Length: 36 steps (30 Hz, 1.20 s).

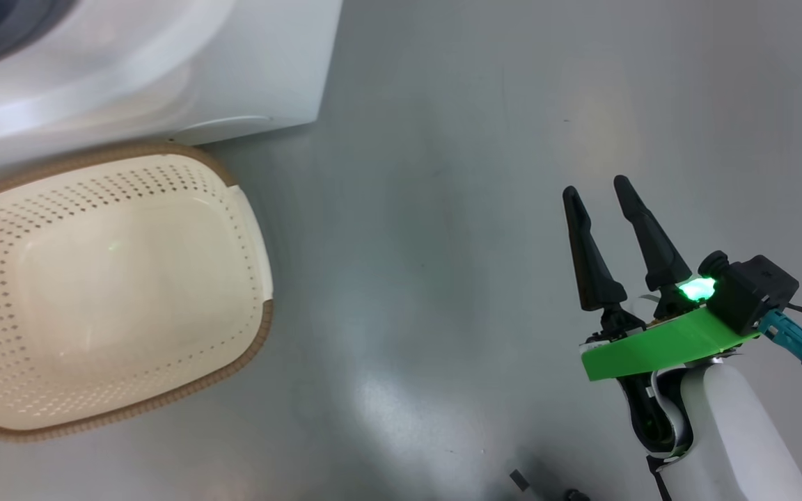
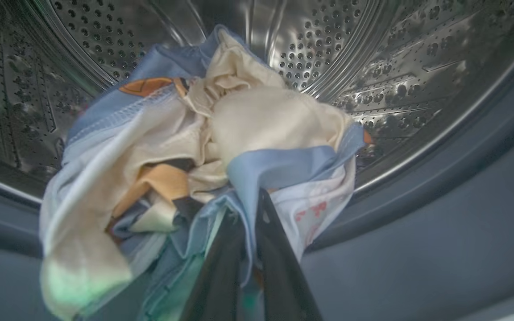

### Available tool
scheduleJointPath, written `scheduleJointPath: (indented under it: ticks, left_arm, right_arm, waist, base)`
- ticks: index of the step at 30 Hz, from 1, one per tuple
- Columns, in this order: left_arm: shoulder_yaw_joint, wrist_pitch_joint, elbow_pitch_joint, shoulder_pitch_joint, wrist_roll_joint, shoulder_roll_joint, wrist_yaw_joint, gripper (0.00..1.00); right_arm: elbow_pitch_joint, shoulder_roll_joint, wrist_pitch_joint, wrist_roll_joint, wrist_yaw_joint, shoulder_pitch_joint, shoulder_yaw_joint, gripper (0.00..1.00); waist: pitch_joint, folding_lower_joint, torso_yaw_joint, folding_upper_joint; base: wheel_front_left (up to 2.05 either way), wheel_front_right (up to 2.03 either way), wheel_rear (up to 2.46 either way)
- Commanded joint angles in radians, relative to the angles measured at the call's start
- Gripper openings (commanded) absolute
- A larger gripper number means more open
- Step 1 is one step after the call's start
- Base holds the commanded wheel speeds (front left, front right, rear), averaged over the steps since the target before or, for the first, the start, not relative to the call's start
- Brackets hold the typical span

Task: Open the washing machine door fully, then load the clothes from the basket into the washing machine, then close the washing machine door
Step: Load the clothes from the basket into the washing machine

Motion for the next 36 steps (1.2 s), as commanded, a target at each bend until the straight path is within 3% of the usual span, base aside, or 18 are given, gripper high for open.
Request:
scheduleJointPath:
  ticks: [1,7,13,14,15,16,36]
  left_arm:
    - [0.021,-0.005,-0.008,-0.024,0.002,0.061,-0.002,0.00]
    - [0.034,-0.005,0.047,-0.139,0.036,0.109,0.003,0.00]
    - [0.084,-0.005,0.000,-0.187,0.076,0.104,0.020,0.00]
    - [0.084,-0.005,0.007,-0.184,0.085,0.101,0.019,0.15]
    - [0.082,-0.005,0.018,-0.185,0.092,0.100,0.018,0.64]
    - [0.083,-0.005,0.031,-0.187,0.094,0.096,0.016,1.00]
    - [0.159,-0.005,0.011,-0.101,0.102,0.014,0.000,1.00]
  right_arm:
    - [-0.025,0.004,-0.005,0.010,0.002,0.002,0.025,1.00]
    - [-0.029,0.004,-0.005,0.028,0.002,0.000,0.035,1.00]
    - [-0.036,0.004,-0.005,0.041,0.002,-0.009,0.041,1.00]
    - [-0.036,0.004,-0.005,0.043,0.002,-0.009,0.041,1.00]
    - [-0.037,0.004,-0.005,0.044,0.002,-0.010,0.041,1.00]
    - [-0.037,0.004,-0.005,0.045,0.002,-0.010,0.041,1.00]
    - [-0.026,0.004,-0.005,0.021,0.002,-0.018,0.024,1.00]
  waist:
    - [0.006,0.0000,-0.012,0.0000]
    - [0.026,0.0000,-0.043,0.0000]
    - [0.046,0.0000,-0.062,0.0000]
    - [0.047,0.0000,-0.063,0.0000]
    - [0.050,0.0000,-0.064,0.0000]
    - [0.051,0.0000,-0.065,0.0000]
    - [0.016,0.0000,-0.013,0.0000]
  base:
    - [0.00,0.00,0.00]
    - [0.00,0.00,0.00]
    - [0.00,0.00,0.00]
    - [0.00,0.00,0.00]
    - [0.00,0.00,0.00]
    - [0.00,0.00,0.00]
    - [0.00,0.00,0.00]
